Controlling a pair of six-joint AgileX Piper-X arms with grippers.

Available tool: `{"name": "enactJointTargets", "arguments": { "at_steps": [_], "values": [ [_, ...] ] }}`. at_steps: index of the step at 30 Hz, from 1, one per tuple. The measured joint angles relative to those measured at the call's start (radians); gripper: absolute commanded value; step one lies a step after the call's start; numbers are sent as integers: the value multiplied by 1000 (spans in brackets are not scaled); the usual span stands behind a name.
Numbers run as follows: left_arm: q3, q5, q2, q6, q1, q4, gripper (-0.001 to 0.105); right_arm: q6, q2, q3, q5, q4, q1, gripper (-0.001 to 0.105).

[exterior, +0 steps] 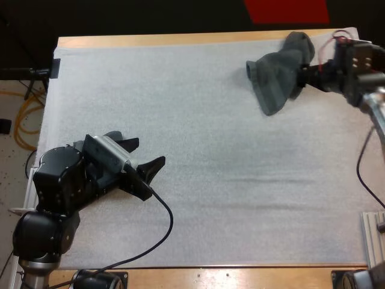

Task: Pick towel from pile fold and stack

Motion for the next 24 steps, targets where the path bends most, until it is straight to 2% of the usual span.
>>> {"name": "enactJointTargets", "arguments": {
  "at_steps": [5, 9, 18, 21, 23, 24],
  "values": [
    [0, 0, 0, -7, 0, 0, 67, 77, 175, -116, 8, 0, 0, 82],
    [0, 0, 0, -7, 0, 0, 67, 92, 267, -190, 8, 0, 0, 79],
    [0, 0, 0, -11, 0, 0, 67, 193, 397, -290, -29, 0, 0, 56],
    [0, 0, 0, -11, 0, 0, 67, 202, 411, -293, -34, 0, 0, 43],
    [0, 0, 0, -11, 0, 0, 67, 216, 412, -293, -38, 5, 0, 16],
    [0, 0, 0, -11, 0, 0, 67, 217, 412, -296, -43, 5, 0, 7]
  ]
}}
